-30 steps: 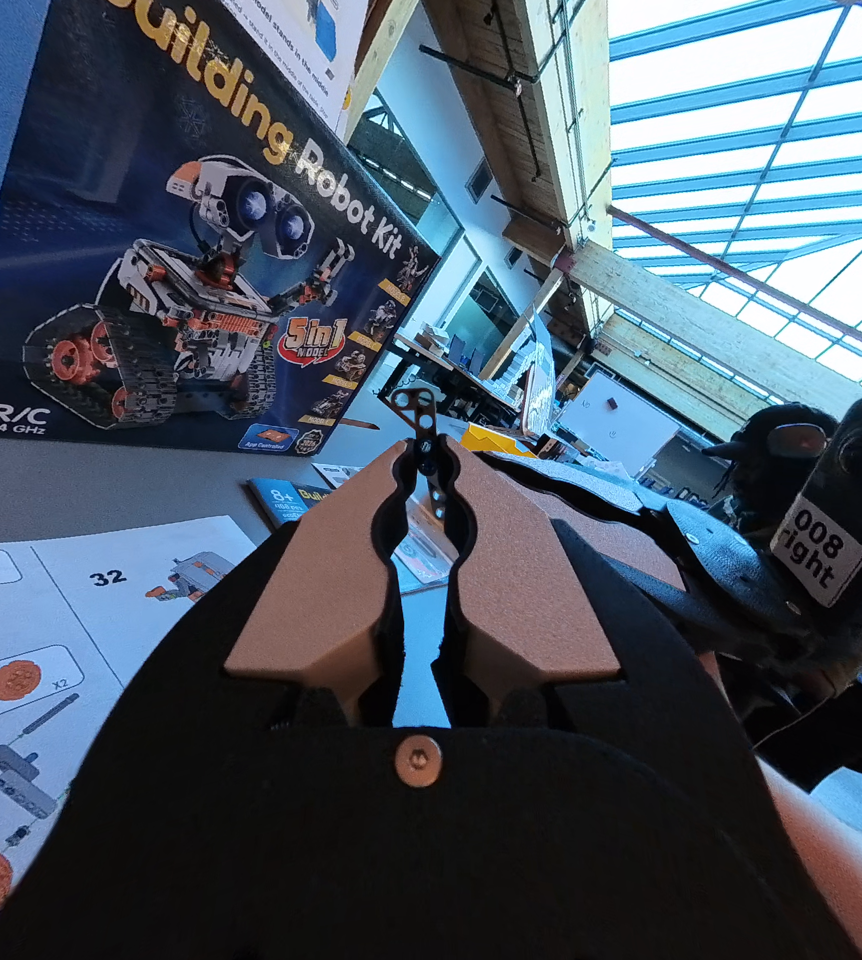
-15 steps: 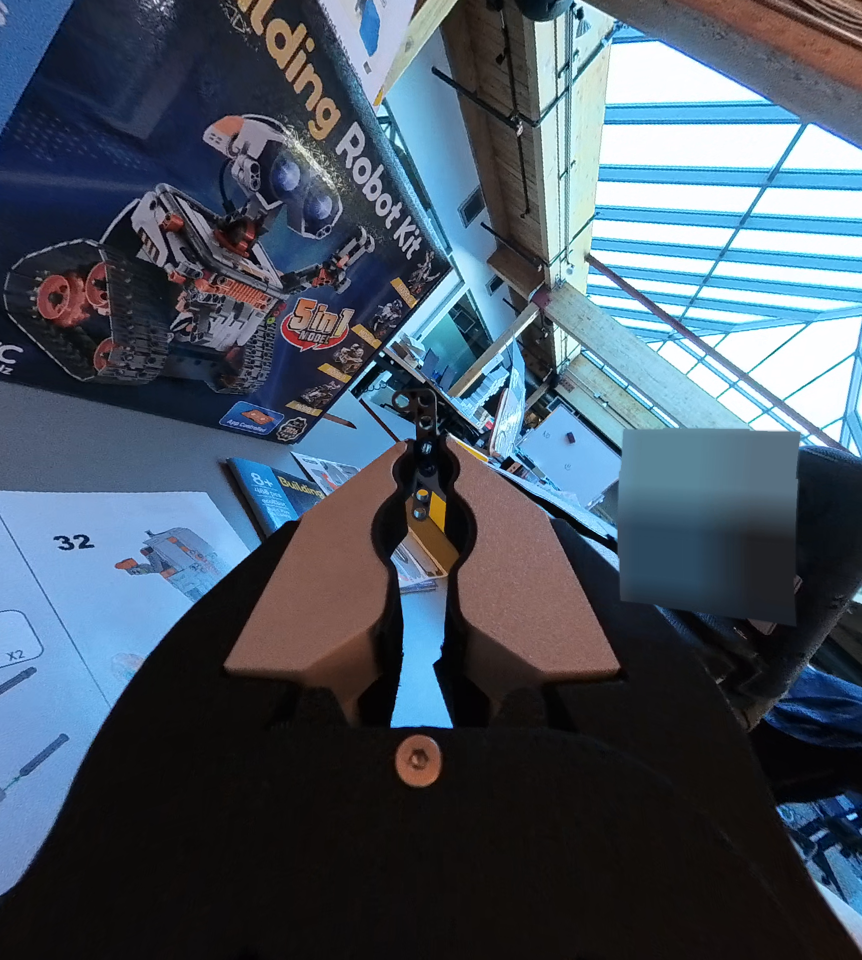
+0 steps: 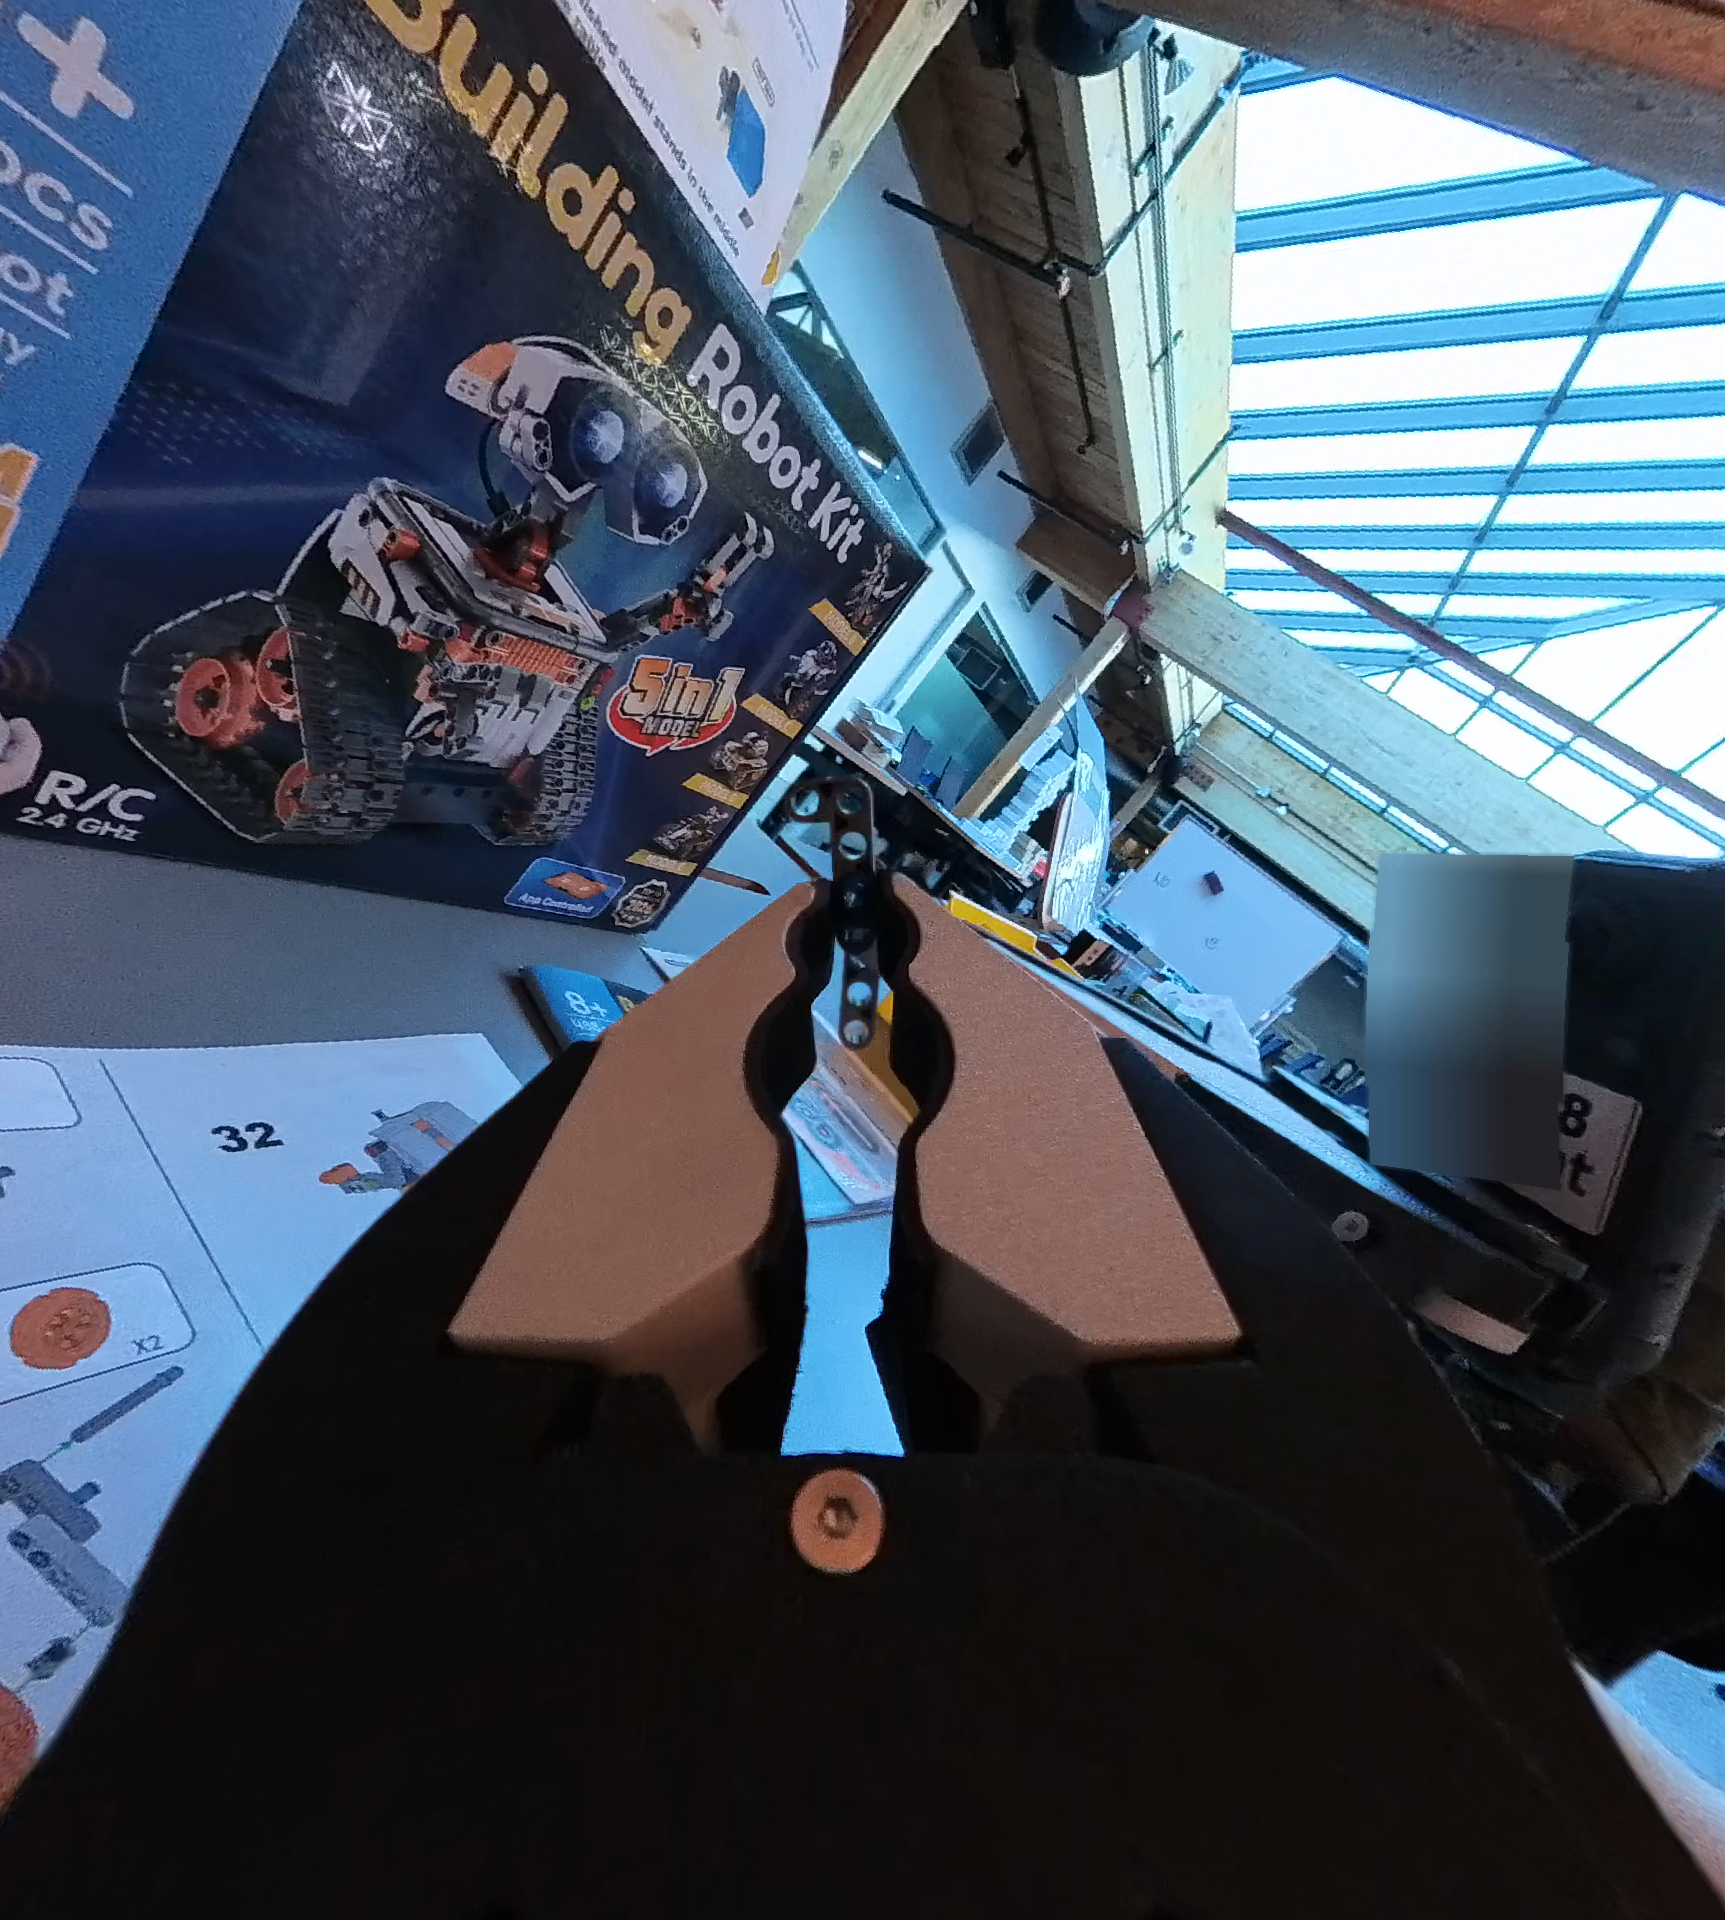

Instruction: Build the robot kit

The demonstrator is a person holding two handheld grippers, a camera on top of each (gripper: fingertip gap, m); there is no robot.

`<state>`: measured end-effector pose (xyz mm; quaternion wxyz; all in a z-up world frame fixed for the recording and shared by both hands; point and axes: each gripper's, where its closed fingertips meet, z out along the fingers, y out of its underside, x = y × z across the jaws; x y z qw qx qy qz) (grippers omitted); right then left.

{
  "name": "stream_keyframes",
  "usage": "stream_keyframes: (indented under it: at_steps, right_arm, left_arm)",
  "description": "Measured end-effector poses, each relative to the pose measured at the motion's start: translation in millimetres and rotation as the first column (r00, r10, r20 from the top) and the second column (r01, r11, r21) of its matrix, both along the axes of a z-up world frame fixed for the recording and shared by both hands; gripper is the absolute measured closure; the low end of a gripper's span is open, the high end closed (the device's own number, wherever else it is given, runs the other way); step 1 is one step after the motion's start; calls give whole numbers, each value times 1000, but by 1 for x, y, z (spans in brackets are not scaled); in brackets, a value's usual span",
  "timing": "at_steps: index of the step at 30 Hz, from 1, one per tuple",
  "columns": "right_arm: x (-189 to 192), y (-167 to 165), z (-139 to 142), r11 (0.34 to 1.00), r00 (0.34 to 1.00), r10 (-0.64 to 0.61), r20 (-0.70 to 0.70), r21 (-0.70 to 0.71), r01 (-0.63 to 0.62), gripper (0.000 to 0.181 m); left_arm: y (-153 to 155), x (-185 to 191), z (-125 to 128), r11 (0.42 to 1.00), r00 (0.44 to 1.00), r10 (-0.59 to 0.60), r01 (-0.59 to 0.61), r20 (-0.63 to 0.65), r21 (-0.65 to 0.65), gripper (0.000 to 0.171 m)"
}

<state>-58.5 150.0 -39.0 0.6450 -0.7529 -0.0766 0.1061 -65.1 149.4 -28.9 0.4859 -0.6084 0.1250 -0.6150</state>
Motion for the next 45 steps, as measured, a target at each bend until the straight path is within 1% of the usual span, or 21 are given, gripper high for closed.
stream_keyframes:
  at_steps: [4,7,11,16,21,22,25,30,35,40,45]
  right_arm:
    - [0,1,-2,1000,998,-9,54,0,9,175]
    - [0,1,-3,1000,1000,0,1,-17,0,175]
    - [0,3,-1,1000,1000,-17,-14,-14,17,175]
    - [-2,8,-4,999,999,-36,-28,-35,35,175]
    - [1,8,-3,999,999,-43,18,-21,43,175]
    - [1,7,-3,999,999,-39,10,-21,39,175]
    - [-1,5,-3,1000,1000,-16,-20,-23,16,175]
    - [0,4,-3,1000,999,-19,30,-9,19,175]
    - [3,4,-5,1000,1000,-10,-18,-18,10,175]
    - [3,4,-6,1000,1000,-8,-29,-23,7,175]
    - [2,4,-6,999,993,2,-115,-34,-6,175]
  left_arm:
    - [1,0,-2,1000,1000,0,0,6,-4,167]
    - [2,0,-2,1000,1000,-16,16,27,-21,167]
    - [2,0,0,1000,1000,-4,4,16,7,167]
    - [8,-2,-3,1000,1000,-13,13,22,-19,167]
    - [4,1,0,999,1000,-12,13,-19,29,167]
    - [4,1,0,999,1000,-11,11,-15,32,167]
    - [6,-1,-1,1000,1000,-10,10,6,14,167]
    - [6,-1,-2,1000,1000,-14,14,7,9,167]
    - [4,3,-3,999,999,-38,38,8,0,167]
    - [4,3,-3,999,999,-43,43,-2,5,167]
    - [3,3,-2,999,1000,-18,19,-22,31,167]
